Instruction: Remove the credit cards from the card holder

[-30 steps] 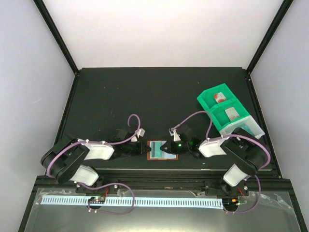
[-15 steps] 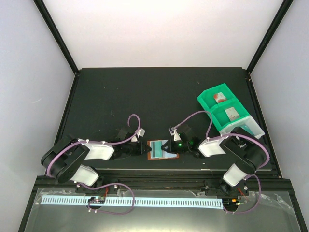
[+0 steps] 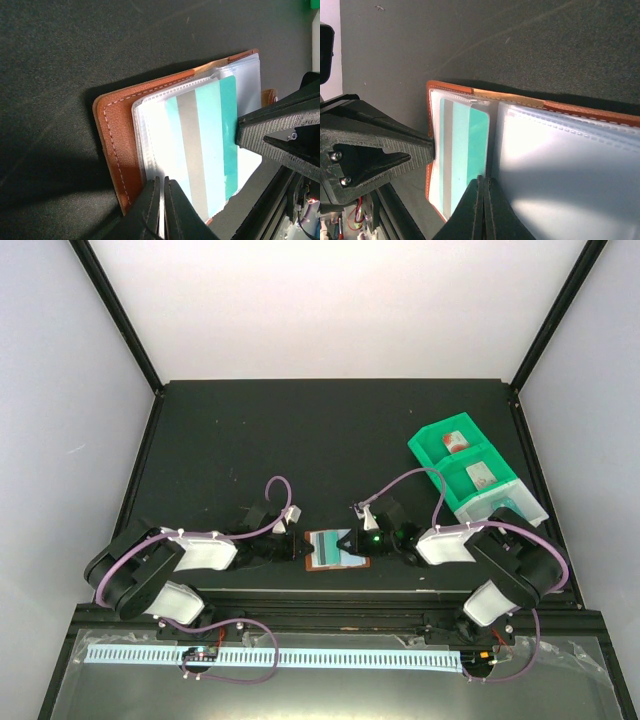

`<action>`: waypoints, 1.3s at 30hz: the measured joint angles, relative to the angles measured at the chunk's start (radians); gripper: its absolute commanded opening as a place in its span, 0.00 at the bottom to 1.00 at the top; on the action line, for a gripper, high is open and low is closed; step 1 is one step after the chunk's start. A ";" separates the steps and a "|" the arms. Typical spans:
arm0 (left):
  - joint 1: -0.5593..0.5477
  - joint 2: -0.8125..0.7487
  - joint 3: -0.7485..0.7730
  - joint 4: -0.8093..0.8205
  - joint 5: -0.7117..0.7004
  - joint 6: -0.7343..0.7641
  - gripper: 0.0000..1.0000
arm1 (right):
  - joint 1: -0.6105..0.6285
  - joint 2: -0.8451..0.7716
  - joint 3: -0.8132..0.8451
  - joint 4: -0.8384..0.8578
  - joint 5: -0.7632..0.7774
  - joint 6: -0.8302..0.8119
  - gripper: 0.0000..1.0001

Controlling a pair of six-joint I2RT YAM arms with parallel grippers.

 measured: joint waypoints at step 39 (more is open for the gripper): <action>-0.005 -0.001 0.030 -0.058 -0.018 0.001 0.08 | -0.039 -0.152 -0.014 -0.140 0.044 -0.093 0.01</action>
